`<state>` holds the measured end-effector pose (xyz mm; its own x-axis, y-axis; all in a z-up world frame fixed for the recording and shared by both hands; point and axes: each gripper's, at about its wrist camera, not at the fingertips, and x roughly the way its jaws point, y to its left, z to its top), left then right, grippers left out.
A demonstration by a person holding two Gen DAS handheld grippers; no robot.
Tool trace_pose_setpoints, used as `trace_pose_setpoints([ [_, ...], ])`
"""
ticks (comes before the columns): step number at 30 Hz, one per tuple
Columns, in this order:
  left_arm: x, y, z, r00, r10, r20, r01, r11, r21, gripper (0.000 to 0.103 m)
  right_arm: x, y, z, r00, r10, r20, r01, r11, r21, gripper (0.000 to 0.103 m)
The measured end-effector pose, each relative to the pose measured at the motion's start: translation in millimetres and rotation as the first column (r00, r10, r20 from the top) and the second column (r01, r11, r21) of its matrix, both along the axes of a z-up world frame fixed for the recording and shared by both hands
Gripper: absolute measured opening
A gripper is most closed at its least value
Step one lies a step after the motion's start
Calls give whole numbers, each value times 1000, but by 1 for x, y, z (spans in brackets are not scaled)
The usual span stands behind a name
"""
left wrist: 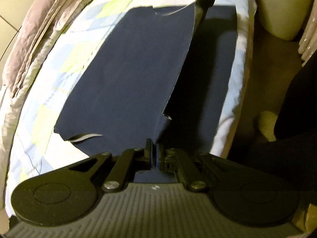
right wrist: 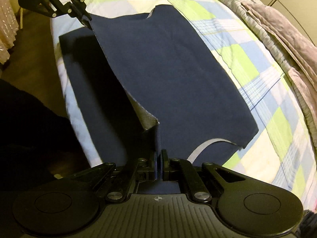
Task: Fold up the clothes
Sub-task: 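Lift the straps with both grippers and fold the top over onto its hem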
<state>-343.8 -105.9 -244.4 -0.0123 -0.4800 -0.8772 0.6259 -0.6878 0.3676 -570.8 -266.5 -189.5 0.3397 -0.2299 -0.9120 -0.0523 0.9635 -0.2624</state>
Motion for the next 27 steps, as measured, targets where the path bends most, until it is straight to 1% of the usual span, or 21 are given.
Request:
trace_pose_setpoints([
  [4, -13, 3, -24, 998, -12, 67, 12, 1000, -2, 1, -12, 16, -15, 1000, 8, 26, -7, 999, -39, 1],
  [6, -16, 3, -33, 996, -16, 83, 16, 1000, 1, 1, -13, 17, -24, 999, 3, 32, -2, 999, -48, 1],
  [11, -18, 7, -45, 995, -34, 93, 34, 999, -5, 1, -16, 19, -44, 999, -14, 48, 17, 998, -55, 1],
  [14, -19, 11, -48, 995, -40, 96, 41, 999, -11, 0, -18, 23, -53, 999, -10, 43, 13, 998, -62, 1],
  [20, -22, 21, -53, 994, -50, 102, 53, 998, -23, 0, -19, 35, -60, 999, 33, 25, -30, 993, -112, 1],
  [24, -23, 26, -56, 994, -52, 101, 55, 998, -29, 0, -20, 36, -65, 1000, 30, 10, -29, 993, -113, 1],
  [27, -22, 29, -57, 994, -49, 96, 52, 998, -29, 0, -23, 40, -63, 999, 37, 6, -36, 991, -126, 1],
])
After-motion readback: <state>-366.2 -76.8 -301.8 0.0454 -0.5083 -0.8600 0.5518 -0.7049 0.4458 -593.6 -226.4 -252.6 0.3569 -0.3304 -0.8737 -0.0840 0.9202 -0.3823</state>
